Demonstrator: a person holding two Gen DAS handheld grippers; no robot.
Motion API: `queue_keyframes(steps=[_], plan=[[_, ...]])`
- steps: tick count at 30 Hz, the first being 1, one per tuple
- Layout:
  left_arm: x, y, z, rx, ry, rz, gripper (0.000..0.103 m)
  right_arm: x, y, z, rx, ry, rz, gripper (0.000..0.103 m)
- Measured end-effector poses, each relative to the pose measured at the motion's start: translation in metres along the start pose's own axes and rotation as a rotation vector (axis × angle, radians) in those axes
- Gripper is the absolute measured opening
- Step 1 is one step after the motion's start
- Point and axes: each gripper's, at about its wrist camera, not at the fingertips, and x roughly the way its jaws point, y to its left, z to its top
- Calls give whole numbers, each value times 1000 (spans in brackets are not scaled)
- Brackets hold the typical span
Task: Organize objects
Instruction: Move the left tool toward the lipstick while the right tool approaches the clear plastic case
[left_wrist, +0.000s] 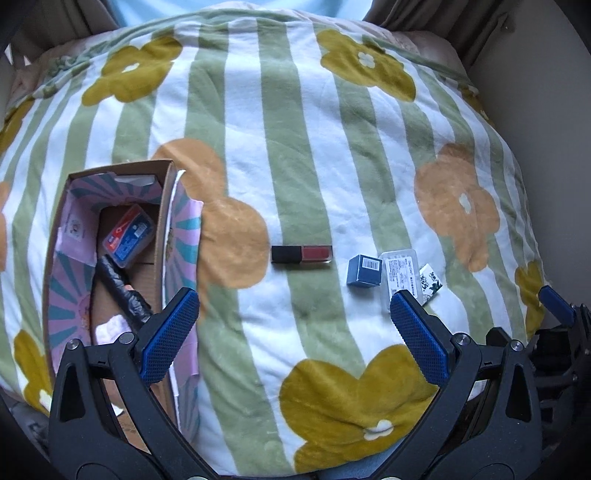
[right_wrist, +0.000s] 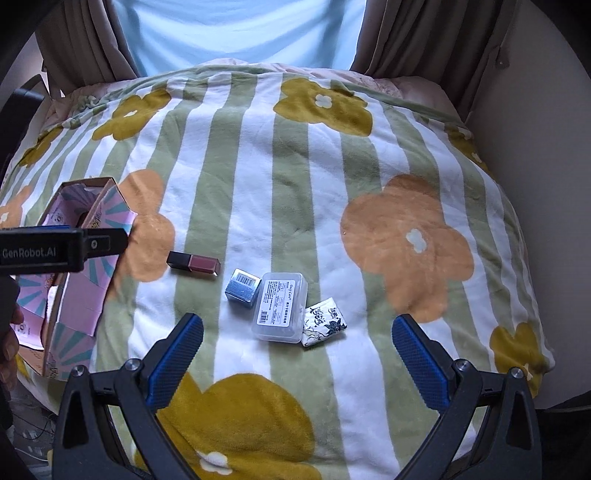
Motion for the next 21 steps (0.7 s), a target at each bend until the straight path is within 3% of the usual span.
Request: queue_keyframes(steps=[14,21], plan=[[131,-18,20,-55,130,34,103,97,14,-20,-12,51,-62,102],[177,-13,18,-81,185,60,103,127,26,-18,-36,72,-86,102]])
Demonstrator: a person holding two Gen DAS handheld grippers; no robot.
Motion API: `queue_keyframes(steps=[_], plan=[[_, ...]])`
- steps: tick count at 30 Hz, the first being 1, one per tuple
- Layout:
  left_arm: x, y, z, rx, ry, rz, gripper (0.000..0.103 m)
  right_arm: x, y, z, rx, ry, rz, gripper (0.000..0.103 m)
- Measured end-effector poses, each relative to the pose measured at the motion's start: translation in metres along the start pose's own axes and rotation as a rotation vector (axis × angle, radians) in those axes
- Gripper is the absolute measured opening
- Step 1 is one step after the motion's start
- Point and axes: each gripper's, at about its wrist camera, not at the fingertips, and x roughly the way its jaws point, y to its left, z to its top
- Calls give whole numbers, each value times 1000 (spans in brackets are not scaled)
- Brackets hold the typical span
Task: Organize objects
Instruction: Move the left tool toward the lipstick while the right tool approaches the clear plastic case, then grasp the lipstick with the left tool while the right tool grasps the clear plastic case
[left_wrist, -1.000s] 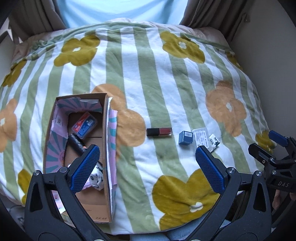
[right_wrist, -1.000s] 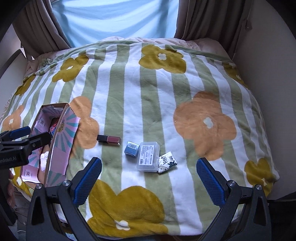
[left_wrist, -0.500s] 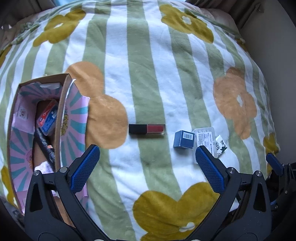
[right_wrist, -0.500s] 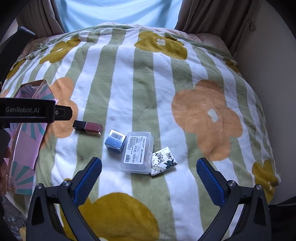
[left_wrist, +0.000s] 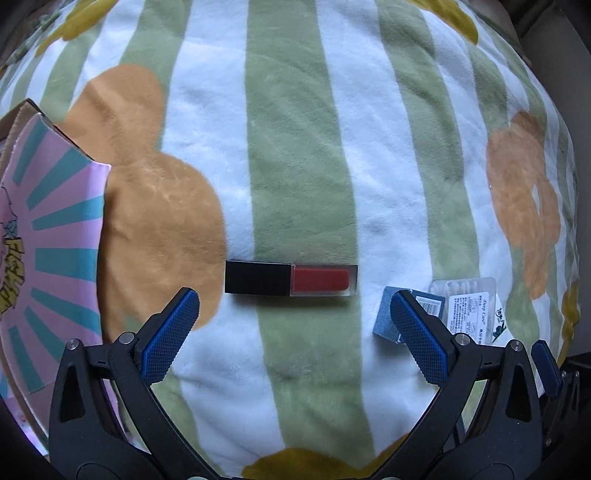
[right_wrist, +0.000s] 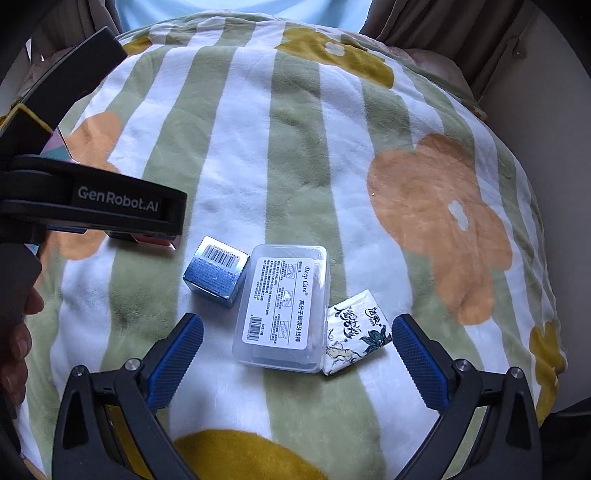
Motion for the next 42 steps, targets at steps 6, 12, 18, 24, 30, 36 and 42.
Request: queue_keyframes(steps=[6,12,18,24,30,36,42], plan=[[21,2,2,-10,30,11,103,18,4,7,8,24,10,101],[32,1,6,-10,39,25,103,31,8,14,-3,42,19,94],[38,0,11,-8,52,39,99,45,15,17,-18,90,43,76],[39,1,13,12,54,46,85,54,15,12,-39,128,23,61],[36,4,10,16,49,37,83,51,5,12,-2,124,70,56],[28,9,6,7,34,20,82,47,-2,13,21,123,91,56],[10,12,2,11,8,6,82,32,-12,18,30,103,88,56]])
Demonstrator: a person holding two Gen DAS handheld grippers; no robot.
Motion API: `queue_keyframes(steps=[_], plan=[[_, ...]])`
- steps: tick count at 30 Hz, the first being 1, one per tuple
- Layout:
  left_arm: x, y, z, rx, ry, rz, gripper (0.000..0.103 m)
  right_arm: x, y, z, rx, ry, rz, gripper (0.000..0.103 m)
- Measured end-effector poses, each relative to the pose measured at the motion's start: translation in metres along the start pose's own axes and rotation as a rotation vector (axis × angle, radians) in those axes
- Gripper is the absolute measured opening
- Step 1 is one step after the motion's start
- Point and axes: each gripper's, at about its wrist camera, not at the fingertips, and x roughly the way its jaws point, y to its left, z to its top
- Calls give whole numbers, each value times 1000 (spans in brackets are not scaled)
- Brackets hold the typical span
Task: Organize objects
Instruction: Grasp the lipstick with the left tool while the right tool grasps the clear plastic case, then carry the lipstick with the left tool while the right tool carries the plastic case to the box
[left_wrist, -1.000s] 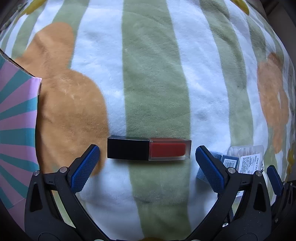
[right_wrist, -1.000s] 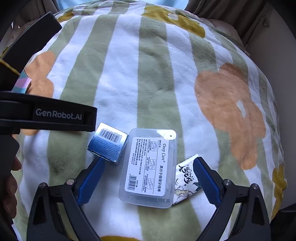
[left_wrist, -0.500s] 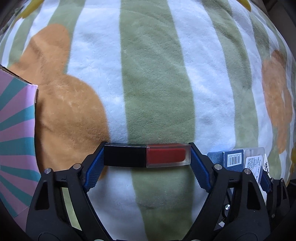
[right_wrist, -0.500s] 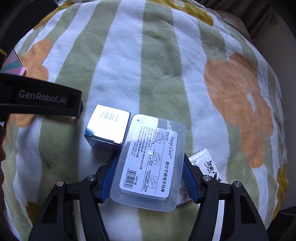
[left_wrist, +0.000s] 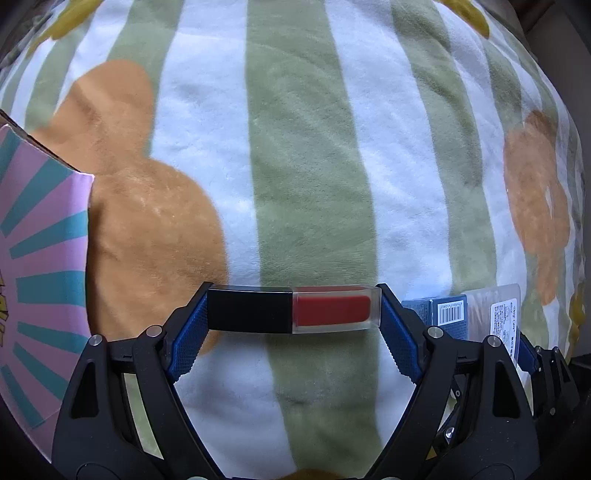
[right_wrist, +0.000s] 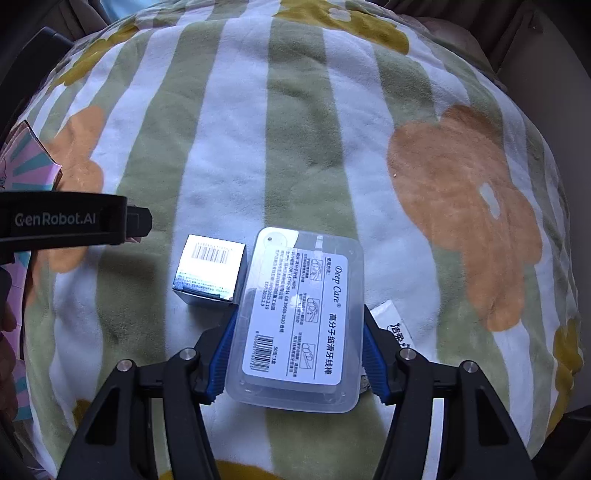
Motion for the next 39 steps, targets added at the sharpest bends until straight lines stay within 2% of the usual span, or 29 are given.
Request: queue_keyframes(steps=[6,19,26,33,39], plan=[[-31,3,-7,-5,-40,-25,82,-31,-14,11,20,-27,47,56],[-145,5,-16,39,-202,-58,82,-136,-17,37,15,-146,120,56],[-205,21,-43,44,-277,-61,82,-188,-11,34,29,-188,166,56],[-232,31,-68,38,-293,-88,82,-211,1,14,15,-212,172,56],[-249,39,-78,40,-331,-88,82,-227,8,11,-9,-245,160,56]])
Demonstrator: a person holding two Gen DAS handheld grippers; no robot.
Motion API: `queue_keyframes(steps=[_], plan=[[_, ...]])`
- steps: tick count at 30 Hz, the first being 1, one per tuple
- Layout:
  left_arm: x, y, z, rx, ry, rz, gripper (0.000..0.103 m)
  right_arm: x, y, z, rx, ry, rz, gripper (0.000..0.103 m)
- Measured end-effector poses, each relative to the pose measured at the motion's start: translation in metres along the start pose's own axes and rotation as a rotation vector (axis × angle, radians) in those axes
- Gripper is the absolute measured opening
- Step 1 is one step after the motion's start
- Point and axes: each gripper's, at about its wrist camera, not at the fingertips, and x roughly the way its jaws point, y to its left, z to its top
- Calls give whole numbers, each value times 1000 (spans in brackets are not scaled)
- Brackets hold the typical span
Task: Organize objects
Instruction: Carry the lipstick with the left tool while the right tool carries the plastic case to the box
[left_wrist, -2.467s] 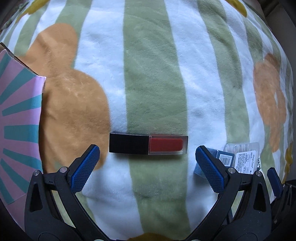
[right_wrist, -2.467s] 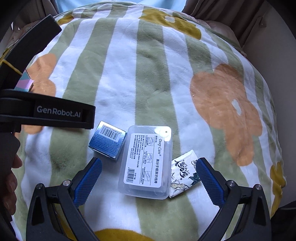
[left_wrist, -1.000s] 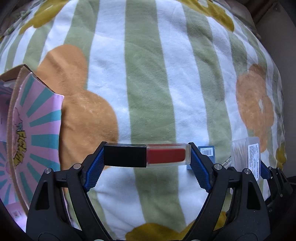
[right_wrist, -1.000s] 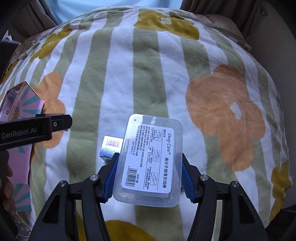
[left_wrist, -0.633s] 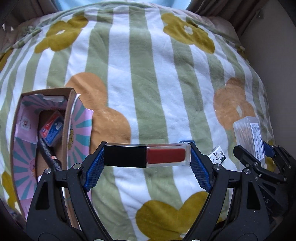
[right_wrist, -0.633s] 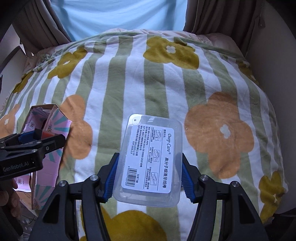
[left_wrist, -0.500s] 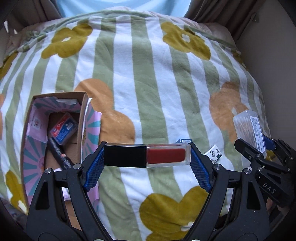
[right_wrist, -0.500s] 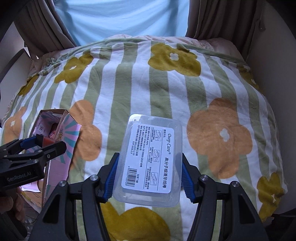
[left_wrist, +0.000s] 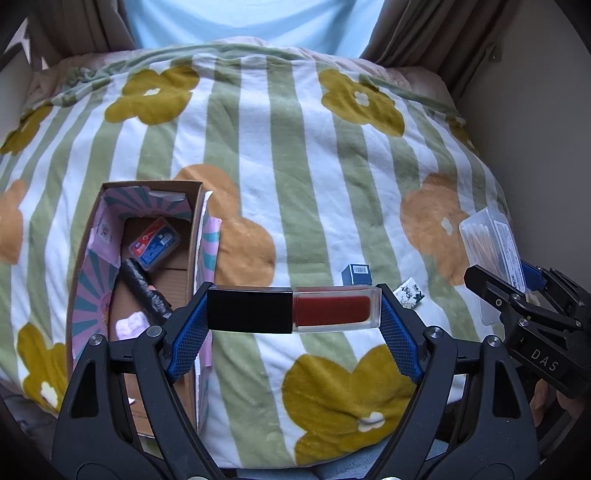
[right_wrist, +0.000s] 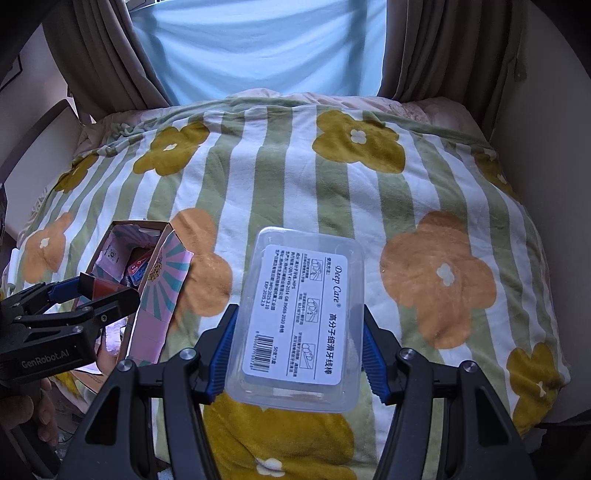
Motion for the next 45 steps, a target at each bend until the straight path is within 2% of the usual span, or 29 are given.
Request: queue_keyframes(steps=[7,12,24,33,45], plan=[[-12,10,-4,-17,-24,6,82,-5,10,4,-27,-8,6,56],[-22,29,-10,-65,-41,29,82,-2,28,14,-78,-9,38,56],[-47,121,-44,-303,-60,152,82,24,119,51,-304,-3,192,56],[-39,186,-83,-460,-27,236,82,76,197,66,-452,64,306,56],[28,219,-117,-560,64,279,82,176,262,43,-594,218,354,56]])
